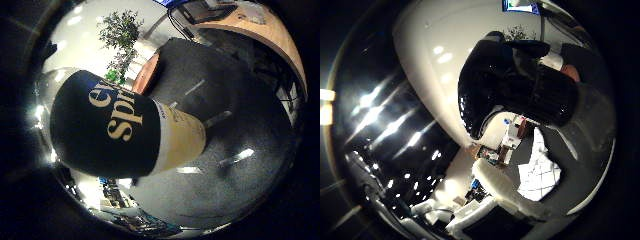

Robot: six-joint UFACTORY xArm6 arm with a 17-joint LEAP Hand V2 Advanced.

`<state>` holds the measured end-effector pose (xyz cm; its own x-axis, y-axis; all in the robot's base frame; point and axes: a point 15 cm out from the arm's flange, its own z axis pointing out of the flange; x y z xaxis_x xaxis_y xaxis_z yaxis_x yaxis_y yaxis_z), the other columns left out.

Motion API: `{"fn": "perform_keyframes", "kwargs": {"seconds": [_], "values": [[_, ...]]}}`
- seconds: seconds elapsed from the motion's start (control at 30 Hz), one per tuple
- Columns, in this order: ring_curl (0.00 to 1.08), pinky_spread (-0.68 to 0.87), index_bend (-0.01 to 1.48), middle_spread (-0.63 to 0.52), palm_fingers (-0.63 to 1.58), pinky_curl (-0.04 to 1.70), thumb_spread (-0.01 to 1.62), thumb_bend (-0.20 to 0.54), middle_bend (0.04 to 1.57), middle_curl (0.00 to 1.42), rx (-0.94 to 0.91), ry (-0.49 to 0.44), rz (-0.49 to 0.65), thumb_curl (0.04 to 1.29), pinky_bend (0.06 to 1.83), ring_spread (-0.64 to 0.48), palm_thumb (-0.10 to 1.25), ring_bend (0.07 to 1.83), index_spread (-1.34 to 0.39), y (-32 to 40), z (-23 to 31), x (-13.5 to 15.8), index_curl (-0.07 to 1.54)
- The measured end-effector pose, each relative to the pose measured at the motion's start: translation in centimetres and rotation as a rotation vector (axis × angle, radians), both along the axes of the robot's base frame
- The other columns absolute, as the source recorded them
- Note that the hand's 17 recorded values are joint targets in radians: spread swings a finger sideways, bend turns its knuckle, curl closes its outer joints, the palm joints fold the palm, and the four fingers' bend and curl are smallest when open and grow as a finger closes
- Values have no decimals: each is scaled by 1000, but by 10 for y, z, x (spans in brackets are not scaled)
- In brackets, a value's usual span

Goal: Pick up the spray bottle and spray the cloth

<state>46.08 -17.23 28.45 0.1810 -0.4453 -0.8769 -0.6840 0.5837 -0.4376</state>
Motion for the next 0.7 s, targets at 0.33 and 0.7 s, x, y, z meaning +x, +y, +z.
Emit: {"fn": "perform_keyframes", "kwargs": {"seconds": [0.33,0.7], "values": [[255,359,149,153,104,299,1114,-21,207,341,11,-3,37,281,437,159,513,411,-184,33,-1,24,266],[272,312,145,53,264,299,1118,-20,246,356,-5,6,86,288,483,89,528,519,-230,62,-6,34,257]]}}
